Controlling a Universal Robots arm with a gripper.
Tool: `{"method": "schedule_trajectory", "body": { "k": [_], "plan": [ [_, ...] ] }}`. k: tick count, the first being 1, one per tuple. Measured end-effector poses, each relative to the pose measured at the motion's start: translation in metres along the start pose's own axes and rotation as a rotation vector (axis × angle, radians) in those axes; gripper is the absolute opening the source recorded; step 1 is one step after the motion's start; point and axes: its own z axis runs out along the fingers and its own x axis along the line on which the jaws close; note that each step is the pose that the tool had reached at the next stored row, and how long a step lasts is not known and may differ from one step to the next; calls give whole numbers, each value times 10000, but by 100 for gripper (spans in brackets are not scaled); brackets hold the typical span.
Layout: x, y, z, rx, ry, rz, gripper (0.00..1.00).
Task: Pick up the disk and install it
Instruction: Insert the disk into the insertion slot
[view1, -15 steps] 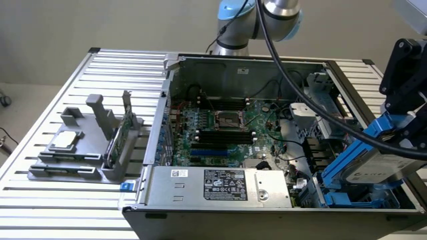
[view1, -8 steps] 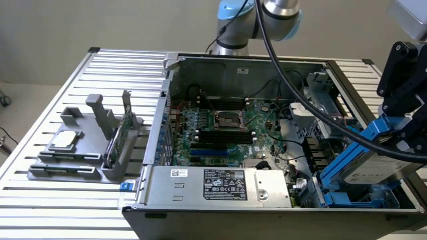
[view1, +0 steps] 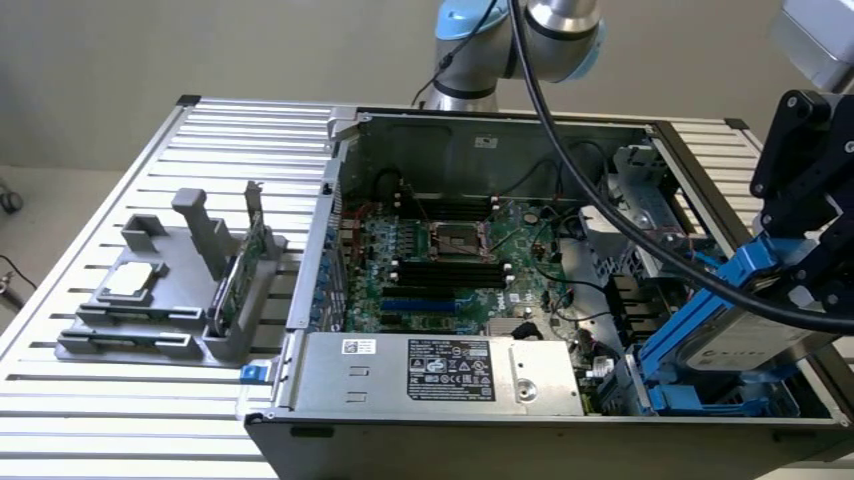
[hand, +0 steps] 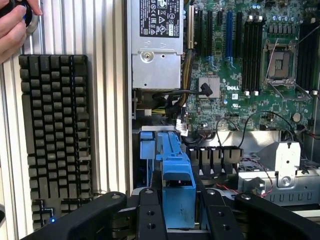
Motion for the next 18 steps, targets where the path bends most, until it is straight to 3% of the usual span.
{"method": "schedule_trajectory", "body": {
  "k": [18],
  "plan": [
    [6, -15, 63, -69, -2, -140, 33]
  ]
}}
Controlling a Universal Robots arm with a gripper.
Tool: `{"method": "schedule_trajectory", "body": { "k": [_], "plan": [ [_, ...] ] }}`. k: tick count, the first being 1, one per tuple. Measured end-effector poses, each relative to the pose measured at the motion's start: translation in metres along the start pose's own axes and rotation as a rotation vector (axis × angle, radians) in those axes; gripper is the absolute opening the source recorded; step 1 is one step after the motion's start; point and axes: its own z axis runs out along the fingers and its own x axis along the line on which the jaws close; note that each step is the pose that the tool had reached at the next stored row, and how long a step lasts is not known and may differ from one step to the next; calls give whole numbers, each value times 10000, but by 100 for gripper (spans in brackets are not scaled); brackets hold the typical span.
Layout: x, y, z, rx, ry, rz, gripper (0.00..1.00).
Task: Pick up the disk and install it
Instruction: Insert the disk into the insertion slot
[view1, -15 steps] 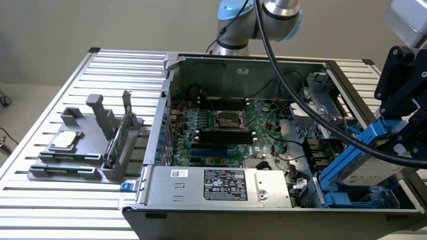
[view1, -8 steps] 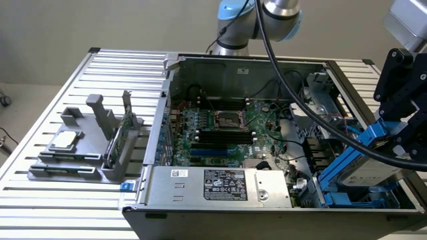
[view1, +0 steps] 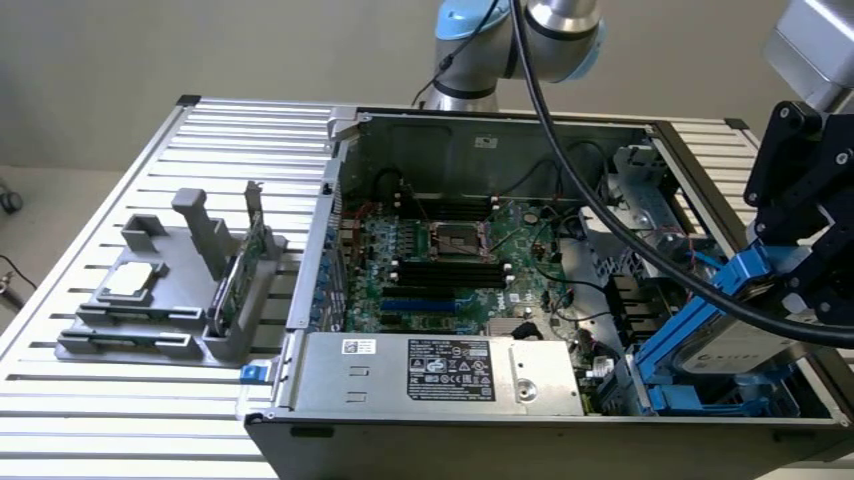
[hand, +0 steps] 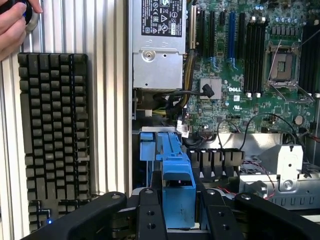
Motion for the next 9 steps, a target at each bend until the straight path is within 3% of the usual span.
{"method": "schedule_trajectory", "body": {
  "k": [9],
  "plan": [
    [5, -18, 54, -7, -26, -46, 33]
  ]
}}
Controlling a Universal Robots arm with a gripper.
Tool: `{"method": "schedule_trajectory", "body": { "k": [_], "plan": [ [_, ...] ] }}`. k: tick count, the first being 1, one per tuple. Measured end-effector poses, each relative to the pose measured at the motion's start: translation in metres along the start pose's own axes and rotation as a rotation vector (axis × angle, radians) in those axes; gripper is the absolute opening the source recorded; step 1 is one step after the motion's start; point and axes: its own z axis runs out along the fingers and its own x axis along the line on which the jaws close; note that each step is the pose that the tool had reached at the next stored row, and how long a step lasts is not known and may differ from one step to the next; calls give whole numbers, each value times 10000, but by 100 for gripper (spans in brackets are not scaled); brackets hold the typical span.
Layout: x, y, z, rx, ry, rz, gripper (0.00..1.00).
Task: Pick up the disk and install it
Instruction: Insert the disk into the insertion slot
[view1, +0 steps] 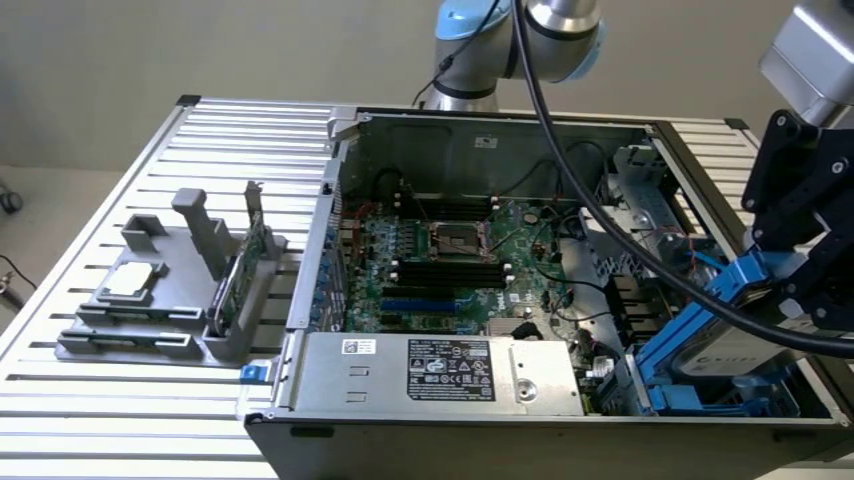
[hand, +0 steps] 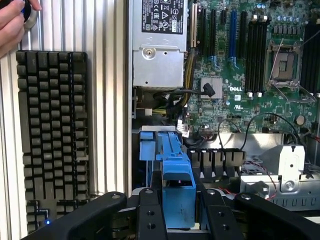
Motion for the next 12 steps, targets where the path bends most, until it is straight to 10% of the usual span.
{"method": "schedule_trajectory", "body": {
  "k": [12],
  "plan": [
    [-7, 1, 75, -8, -134, -89, 33]
  ]
}}
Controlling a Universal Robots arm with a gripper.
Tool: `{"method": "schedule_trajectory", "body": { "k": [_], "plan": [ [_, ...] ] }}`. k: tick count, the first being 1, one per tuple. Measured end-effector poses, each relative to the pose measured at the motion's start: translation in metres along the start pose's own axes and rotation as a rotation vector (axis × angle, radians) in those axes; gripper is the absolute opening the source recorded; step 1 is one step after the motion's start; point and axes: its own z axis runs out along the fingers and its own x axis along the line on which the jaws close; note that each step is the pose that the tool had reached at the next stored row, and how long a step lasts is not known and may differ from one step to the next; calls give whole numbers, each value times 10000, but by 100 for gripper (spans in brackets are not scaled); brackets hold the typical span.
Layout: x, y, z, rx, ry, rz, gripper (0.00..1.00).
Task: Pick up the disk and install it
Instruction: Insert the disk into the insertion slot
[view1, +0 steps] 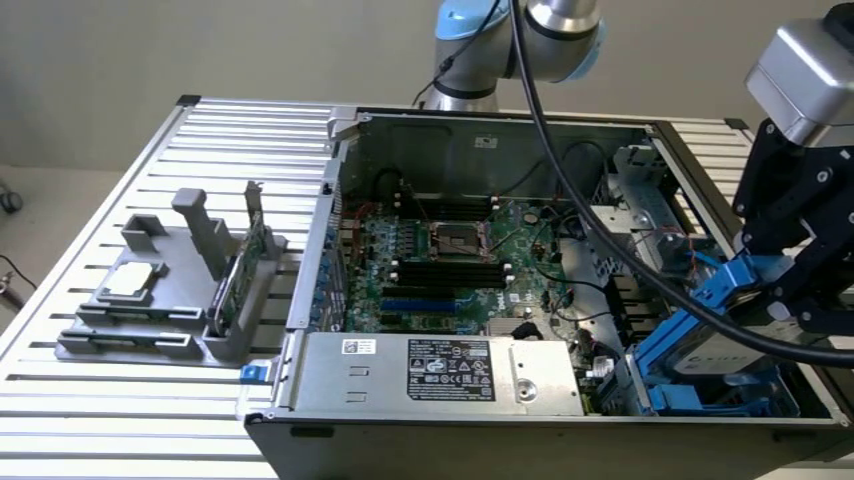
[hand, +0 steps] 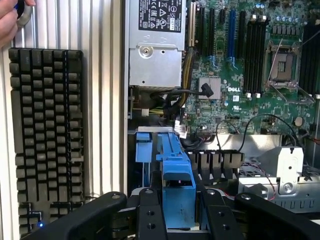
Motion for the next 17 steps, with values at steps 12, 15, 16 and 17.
{"method": "schedule_trajectory", "body": {
  "k": [12, 15, 16, 17],
  "plan": [
    [7, 1, 65, -26, -105, -241, 41],
    [7, -8, 67, -30, -109, -282, 41],
    [8, -17, 67, -31, -109, -288, 41],
    [9, -32, 68, -32, -111, -293, 41]
  ]
}}
